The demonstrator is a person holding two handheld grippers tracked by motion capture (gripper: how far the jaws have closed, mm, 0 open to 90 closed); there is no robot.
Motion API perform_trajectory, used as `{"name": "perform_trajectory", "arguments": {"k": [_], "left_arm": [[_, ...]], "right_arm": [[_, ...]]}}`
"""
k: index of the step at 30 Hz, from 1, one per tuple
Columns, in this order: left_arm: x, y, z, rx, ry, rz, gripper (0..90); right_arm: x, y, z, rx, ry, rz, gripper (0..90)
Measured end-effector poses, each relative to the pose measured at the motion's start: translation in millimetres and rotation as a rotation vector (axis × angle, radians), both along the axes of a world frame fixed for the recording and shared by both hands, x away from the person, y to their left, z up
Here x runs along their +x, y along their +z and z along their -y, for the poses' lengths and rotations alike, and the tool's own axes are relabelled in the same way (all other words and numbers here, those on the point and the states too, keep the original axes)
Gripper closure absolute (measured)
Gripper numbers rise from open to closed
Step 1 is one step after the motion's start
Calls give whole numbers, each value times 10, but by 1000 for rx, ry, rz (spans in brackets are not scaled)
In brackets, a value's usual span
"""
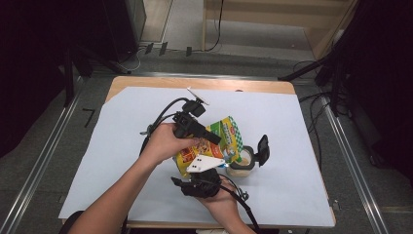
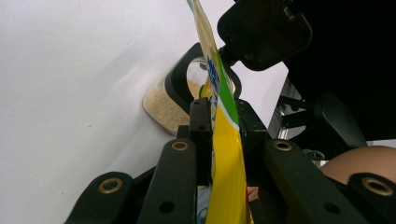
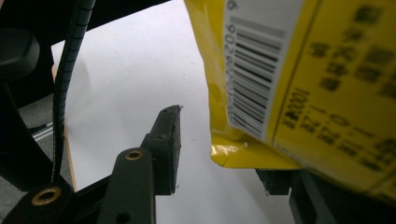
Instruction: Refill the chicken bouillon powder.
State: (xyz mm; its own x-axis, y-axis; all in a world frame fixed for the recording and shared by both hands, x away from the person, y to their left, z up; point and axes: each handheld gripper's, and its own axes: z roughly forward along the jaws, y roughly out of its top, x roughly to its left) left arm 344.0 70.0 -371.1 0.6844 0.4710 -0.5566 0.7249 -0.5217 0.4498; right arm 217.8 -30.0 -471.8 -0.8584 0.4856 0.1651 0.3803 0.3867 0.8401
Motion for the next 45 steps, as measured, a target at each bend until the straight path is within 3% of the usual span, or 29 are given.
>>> {"name": "perform_trajectory", "arguments": {"k": [8, 18, 38, 45], "left_arm": [[20, -33, -16, -3, -8, -3, 808], [61, -108, -25, 8, -17, -14, 841], [76, -122, -41, -24, -56, 4, 882], [71, -62, -93, -51, -78, -6, 900]], "right_arm": [[31, -97, 41, 1, -6, -31, 543], [49, -237, 19, -53, -20, -67, 536], [95, -316, 60, -70, -75, -89, 498], [94, -314, 81, -64, -83, -72, 486]]}}
